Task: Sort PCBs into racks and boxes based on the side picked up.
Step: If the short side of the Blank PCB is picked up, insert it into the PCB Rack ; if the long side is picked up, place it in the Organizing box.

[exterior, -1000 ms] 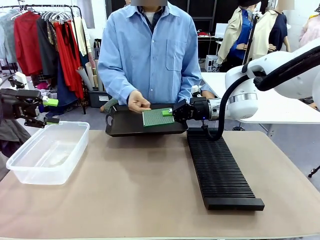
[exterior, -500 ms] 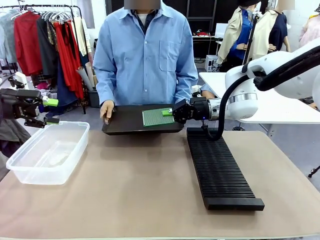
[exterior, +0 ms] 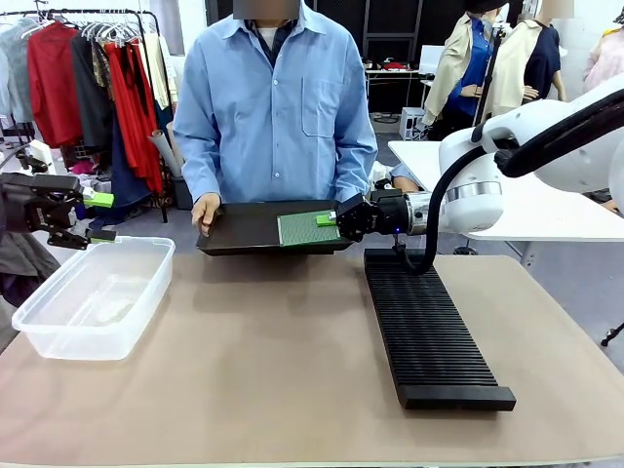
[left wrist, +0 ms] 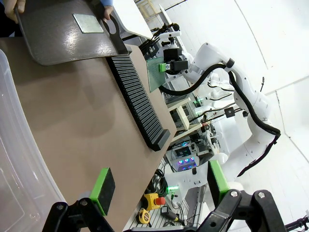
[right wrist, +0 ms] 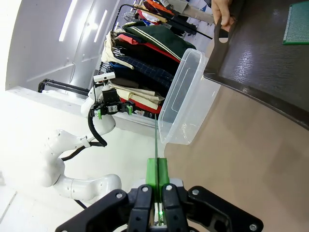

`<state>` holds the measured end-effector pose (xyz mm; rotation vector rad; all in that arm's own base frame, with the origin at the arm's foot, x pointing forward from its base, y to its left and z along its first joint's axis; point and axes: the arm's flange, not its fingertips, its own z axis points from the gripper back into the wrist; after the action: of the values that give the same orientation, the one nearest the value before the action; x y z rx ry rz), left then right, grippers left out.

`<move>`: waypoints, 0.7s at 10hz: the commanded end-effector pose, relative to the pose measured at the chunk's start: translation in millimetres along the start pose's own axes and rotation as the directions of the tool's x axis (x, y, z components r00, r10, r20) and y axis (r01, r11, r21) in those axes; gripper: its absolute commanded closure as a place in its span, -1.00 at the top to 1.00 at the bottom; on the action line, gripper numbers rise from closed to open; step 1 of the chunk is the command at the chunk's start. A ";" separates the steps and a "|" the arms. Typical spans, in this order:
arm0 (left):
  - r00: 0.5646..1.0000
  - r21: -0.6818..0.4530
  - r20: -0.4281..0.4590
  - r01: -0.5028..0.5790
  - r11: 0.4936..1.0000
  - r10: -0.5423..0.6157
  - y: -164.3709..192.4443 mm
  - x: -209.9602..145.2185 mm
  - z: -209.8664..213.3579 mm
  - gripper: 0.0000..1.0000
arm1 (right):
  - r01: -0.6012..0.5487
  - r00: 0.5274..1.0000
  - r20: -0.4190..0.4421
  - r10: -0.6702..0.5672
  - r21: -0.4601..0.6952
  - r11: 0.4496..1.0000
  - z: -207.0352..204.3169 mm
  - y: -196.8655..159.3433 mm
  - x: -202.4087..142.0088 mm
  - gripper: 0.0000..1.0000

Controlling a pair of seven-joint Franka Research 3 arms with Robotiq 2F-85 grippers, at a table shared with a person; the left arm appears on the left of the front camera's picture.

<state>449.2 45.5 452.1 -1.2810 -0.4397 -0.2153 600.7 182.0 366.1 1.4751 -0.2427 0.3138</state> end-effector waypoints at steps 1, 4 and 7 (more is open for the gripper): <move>1.000 0.000 0.002 -0.001 1.000 0.001 -0.4 0.3 1.0 1.00 | 0.002 1.000 0.011 -0.002 0.018 1.000 -0.7 1.7 0.9 -1.00; 1.000 0.000 0.002 -0.001 1.000 0.001 -0.4 0.3 1.0 1.00 | 0.002 1.000 0.011 -0.002 0.018 1.000 -0.7 1.7 0.9 -1.00; 1.000 0.000 0.002 -0.001 1.000 0.001 -0.4 0.3 1.0 1.00 | 0.002 1.000 0.011 -0.002 0.018 1.000 -0.7 1.7 0.9 -1.00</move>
<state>449.2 45.5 452.1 -1.2810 -0.4397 -0.2153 600.7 182.0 366.1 1.4751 -0.2427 0.3138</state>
